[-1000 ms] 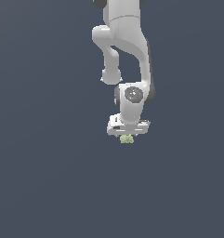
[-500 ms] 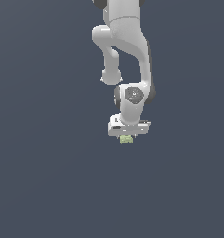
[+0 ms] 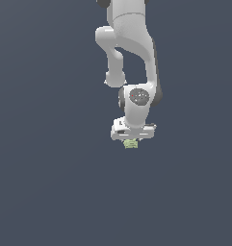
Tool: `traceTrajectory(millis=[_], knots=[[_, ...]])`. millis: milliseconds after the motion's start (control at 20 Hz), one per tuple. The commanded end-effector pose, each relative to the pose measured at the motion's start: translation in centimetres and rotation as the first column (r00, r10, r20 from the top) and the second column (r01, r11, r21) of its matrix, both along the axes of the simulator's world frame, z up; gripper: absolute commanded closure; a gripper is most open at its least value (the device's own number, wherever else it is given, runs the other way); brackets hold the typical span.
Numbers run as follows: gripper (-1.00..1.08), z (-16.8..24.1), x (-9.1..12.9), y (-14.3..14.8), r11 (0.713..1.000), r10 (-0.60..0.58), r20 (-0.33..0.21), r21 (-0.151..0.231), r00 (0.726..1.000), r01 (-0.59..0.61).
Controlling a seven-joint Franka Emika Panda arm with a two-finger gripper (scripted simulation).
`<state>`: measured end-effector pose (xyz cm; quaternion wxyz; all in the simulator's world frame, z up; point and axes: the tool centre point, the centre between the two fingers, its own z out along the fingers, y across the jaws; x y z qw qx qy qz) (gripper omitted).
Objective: Pick up the object and move it to a goal position.
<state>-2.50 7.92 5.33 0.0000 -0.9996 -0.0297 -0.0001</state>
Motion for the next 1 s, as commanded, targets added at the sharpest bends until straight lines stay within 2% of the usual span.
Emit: traceTrajectory(millis=[0,300,950], knots=[[1.08,1.0,0.5,0.0,1.000,0.000,0.001,0.000,1.000,0.000],[1.08,4.5,2.3,0.0,1.000,0.000,0.001,0.000,1.000,0.000],[1.08,14.2,7.7,0.1,1.000,0.000,0.000,0.000,1.000,0.000]])
